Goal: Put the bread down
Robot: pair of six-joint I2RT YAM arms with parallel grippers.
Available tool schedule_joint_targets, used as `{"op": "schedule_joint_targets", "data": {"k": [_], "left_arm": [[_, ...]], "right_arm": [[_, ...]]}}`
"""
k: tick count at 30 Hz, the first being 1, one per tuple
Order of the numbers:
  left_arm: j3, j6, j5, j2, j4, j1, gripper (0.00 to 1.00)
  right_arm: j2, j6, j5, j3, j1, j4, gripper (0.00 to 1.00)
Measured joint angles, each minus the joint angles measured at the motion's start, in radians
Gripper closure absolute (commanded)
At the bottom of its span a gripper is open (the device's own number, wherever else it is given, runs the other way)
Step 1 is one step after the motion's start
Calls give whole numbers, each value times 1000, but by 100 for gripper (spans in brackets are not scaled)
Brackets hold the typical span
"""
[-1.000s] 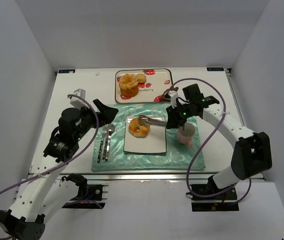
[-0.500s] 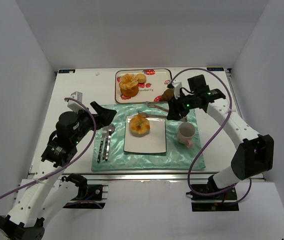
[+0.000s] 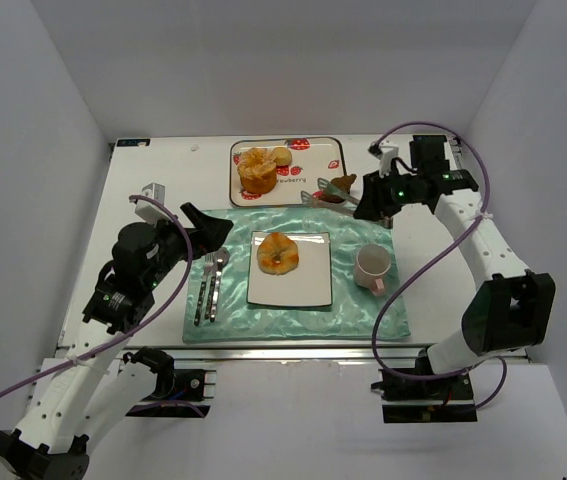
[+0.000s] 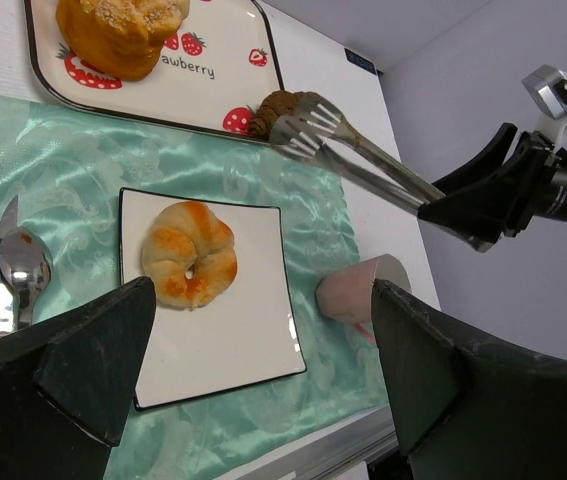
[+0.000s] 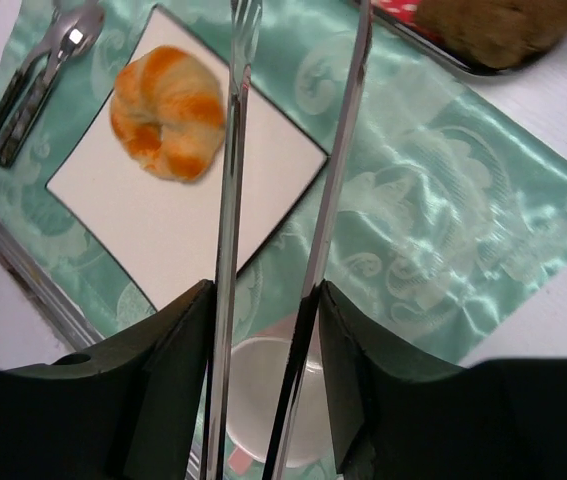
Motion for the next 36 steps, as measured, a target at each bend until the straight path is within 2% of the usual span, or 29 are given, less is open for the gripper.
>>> {"op": "schedule_joint_targets", "data": {"k": [10, 23, 36], "left_arm": [[-1, 0, 0, 0, 1, 0, 2], [-2, 0, 0, 24, 0, 0, 2], [-2, -9, 1, 35, 2, 0, 2]], "right_arm": [[100, 155, 56, 91, -245, 71, 51], [275, 309, -6, 96, -256, 138, 50], [285, 426, -152, 74, -261, 204, 51]]}}
